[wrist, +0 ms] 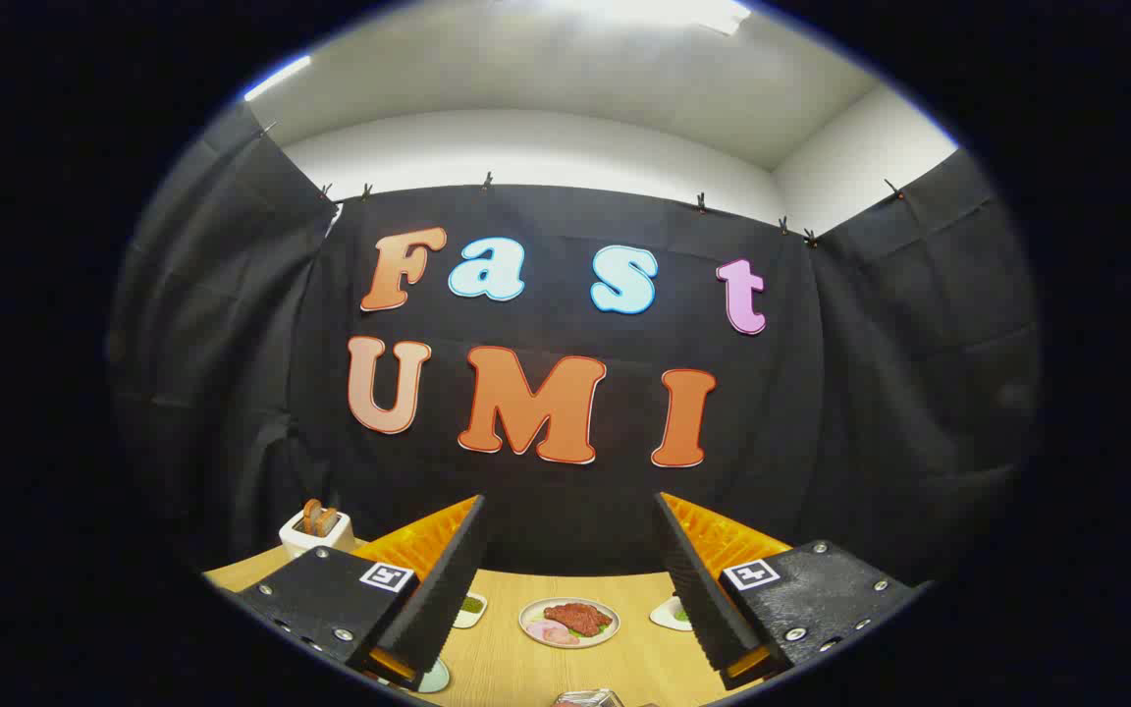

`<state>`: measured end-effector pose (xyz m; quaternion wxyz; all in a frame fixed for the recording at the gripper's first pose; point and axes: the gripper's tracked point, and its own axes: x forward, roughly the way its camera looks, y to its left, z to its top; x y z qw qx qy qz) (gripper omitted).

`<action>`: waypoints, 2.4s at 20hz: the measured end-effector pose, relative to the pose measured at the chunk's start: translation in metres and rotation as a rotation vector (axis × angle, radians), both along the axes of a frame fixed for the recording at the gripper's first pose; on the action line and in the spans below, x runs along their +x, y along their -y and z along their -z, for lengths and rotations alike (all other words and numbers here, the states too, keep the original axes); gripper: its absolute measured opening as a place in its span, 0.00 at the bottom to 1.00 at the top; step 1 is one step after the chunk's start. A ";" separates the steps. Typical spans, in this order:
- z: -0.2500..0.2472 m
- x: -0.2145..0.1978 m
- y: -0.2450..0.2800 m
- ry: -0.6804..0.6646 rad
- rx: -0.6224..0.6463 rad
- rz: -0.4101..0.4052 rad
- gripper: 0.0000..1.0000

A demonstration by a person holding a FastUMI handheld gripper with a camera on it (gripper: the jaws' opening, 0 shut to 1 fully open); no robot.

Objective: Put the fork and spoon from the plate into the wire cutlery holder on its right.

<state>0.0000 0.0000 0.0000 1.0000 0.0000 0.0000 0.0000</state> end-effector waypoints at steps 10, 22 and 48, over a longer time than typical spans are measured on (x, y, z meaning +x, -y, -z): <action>0.003 0.008 -0.025 -0.030 0.019 -0.024 0.98; 0.055 0.019 -0.081 -0.185 0.024 -0.088 0.99; 0.360 -0.083 -0.233 -1.305 -0.027 -0.358 0.79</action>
